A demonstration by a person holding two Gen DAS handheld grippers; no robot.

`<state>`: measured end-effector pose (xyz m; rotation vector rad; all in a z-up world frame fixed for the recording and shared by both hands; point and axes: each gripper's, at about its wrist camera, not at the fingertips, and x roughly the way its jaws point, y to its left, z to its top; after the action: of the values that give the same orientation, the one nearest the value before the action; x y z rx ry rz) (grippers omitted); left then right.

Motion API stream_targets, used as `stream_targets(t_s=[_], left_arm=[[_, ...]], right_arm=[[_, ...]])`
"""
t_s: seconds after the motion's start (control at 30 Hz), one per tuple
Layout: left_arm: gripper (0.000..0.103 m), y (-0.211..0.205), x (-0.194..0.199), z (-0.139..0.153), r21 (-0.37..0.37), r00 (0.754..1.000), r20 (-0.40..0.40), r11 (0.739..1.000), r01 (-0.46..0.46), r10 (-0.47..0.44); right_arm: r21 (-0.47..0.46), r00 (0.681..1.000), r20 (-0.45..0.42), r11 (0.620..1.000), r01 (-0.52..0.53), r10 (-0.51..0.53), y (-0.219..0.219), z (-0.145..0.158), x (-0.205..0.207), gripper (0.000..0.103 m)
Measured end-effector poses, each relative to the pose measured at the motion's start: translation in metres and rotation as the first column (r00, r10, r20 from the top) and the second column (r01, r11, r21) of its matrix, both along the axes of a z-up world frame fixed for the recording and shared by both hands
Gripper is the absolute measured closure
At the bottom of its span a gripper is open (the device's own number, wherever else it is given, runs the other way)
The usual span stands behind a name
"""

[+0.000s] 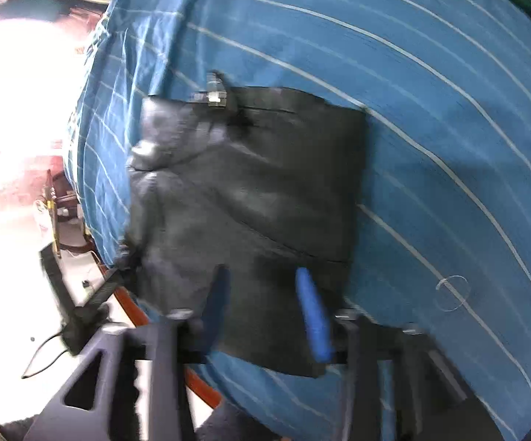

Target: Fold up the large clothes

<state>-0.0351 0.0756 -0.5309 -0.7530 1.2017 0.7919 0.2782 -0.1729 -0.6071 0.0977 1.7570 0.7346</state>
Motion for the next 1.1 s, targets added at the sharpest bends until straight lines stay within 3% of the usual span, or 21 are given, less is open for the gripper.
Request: stream_targets(t_s=[0.03,0.2,0.23,0.37,0.5,0.53,0.57,0.63,0.73,0.83,1.1], left_arm=[[0.0,-0.001,-0.012,0.007,-0.022,0.999,0.038,1.0,-0.022,0.023],[0.001,-0.01,-0.052,-0.003,-0.231,0.971,0.195,0.969,-0.092,0.138],[0.002,-0.011,-0.053,-0.009,-0.266,0.961,0.23,0.96,-0.09,0.154],[0.002,-0.009,-0.04,-0.02,-0.291,0.925,0.332,0.953,-0.088,0.187],[0.002,0.007,-0.024,-0.029,-0.277,0.898,0.375,0.952,-0.128,0.23],[0.008,0.01,-0.023,-0.027,-0.265,0.89,0.383,0.953,-0.15,0.247],[0.018,0.014,-0.023,-0.025,-0.243,0.888,0.381,0.955,-0.171,0.256],[0.057,0.021,-0.019,-0.021,-0.21,0.897,0.365,0.96,-0.183,0.251],[0.072,0.021,-0.012,-0.008,-0.166,0.912,0.361,0.976,-0.144,0.196],[0.08,0.018,-0.002,0.012,-0.11,0.925,0.356,0.989,-0.097,0.131],[0.083,0.022,0.023,0.092,-0.018,0.911,0.413,1.0,-0.011,0.017]], right_arm=[[0.058,0.999,-0.037,0.998,0.03,-0.028,-0.012,-0.014,0.002,0.026],[0.265,0.963,-0.253,0.951,0.161,-0.093,-0.023,-0.087,0.005,0.026],[0.334,0.951,-0.298,0.925,0.182,-0.08,-0.019,-0.102,0.007,0.026],[0.421,0.954,-0.296,0.891,0.168,-0.041,0.009,-0.117,0.008,0.02],[0.406,0.965,-0.261,0.903,0.14,-0.033,0.022,-0.113,0.007,0.019],[0.402,0.965,-0.259,0.904,0.146,-0.041,0.024,-0.112,0.007,0.019],[0.399,0.966,-0.252,0.903,0.157,-0.057,0.024,-0.111,0.006,0.02],[0.399,0.964,-0.248,0.898,0.186,-0.089,0.021,-0.108,0.004,0.028],[0.418,0.957,-0.256,0.877,0.238,-0.138,0.015,-0.094,0.0,0.045],[0.44,0.952,-0.261,0.858,0.265,-0.161,0.013,-0.076,-0.004,0.052],[0.516,0.937,-0.286,0.792,0.325,-0.198,0.013,-0.019,0.006,0.057]])
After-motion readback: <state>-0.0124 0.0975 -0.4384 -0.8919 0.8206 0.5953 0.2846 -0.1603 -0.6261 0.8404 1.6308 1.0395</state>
